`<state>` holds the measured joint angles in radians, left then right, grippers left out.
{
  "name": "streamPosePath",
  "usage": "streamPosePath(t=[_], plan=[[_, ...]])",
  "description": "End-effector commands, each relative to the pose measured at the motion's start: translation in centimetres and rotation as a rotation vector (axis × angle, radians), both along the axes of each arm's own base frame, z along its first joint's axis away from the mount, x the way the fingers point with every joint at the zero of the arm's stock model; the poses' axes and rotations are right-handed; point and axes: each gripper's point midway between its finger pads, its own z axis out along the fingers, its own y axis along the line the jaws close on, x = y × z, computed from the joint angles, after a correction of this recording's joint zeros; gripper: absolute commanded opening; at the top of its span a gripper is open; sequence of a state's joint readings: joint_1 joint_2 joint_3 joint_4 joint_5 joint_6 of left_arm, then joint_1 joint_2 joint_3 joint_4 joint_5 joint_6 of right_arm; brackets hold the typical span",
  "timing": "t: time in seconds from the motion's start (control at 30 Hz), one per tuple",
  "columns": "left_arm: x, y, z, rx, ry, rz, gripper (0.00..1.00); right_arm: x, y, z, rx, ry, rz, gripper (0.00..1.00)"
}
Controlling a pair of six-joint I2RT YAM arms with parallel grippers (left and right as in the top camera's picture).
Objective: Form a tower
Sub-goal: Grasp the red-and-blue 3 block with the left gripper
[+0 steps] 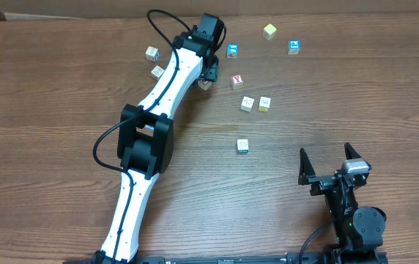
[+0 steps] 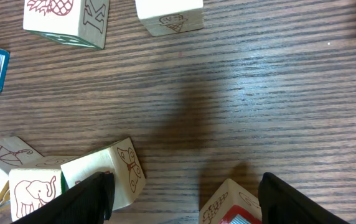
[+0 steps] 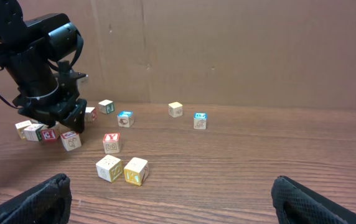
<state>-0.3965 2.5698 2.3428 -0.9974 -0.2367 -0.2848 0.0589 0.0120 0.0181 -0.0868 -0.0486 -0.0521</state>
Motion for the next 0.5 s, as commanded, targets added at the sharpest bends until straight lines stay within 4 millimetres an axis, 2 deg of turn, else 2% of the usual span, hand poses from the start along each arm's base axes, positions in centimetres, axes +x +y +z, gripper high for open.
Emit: streamPosePath(t=[0.0, 0.1, 0.3, 0.47], plan=[[-0.4, -0.5, -0.6, -0.011, 0.02, -0.016, 0.73, 0.0, 0.1, -0.2, 0.007, -0.001, 0.006, 1.0], [0.0, -1.4, 0.2, -0.008, -0.006, -0.059, 0.77, 0.0, 0.1, -0.2, 0.007, -0.001, 0.006, 1.0], [0.9, -3.1, 3.3, -0.018, -0.071, -0.123, 0.81, 0.0, 0.1, -0.2, 0.007, -0.001, 0.006, 1.0], [-0.3, -3.6, 2.9, -0.031, -0.019, -0.143, 0.83, 0.0, 0.1, -0.2, 0.007, -0.001, 0.006, 1.0]])
